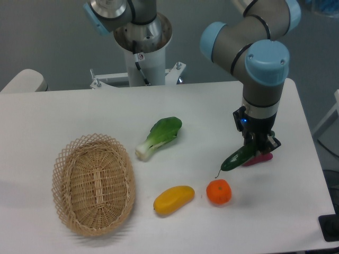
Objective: Place the cucumber on the table
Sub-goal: 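Hold the green cucumber in the gripper above the table, then move the held cucumber toward the bok choy and lower it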
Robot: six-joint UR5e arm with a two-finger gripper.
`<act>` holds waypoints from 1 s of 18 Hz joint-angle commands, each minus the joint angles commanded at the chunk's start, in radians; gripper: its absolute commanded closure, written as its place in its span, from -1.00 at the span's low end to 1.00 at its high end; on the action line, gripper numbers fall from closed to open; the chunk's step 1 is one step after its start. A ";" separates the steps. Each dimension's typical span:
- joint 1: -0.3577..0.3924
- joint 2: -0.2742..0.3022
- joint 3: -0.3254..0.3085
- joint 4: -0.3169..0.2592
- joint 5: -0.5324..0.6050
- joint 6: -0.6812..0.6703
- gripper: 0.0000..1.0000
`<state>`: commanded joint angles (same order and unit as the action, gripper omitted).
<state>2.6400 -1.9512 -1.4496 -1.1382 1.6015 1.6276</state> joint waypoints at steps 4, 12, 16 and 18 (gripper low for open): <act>-0.008 -0.002 -0.028 0.005 0.002 -0.058 0.42; -0.005 -0.002 -0.184 0.090 -0.002 -0.236 0.41; 0.006 0.000 -0.230 0.126 -0.002 -0.116 0.42; 0.037 0.009 -0.255 0.129 -0.003 0.007 0.42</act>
<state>2.6766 -1.9421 -1.7041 -1.0094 1.5984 1.6346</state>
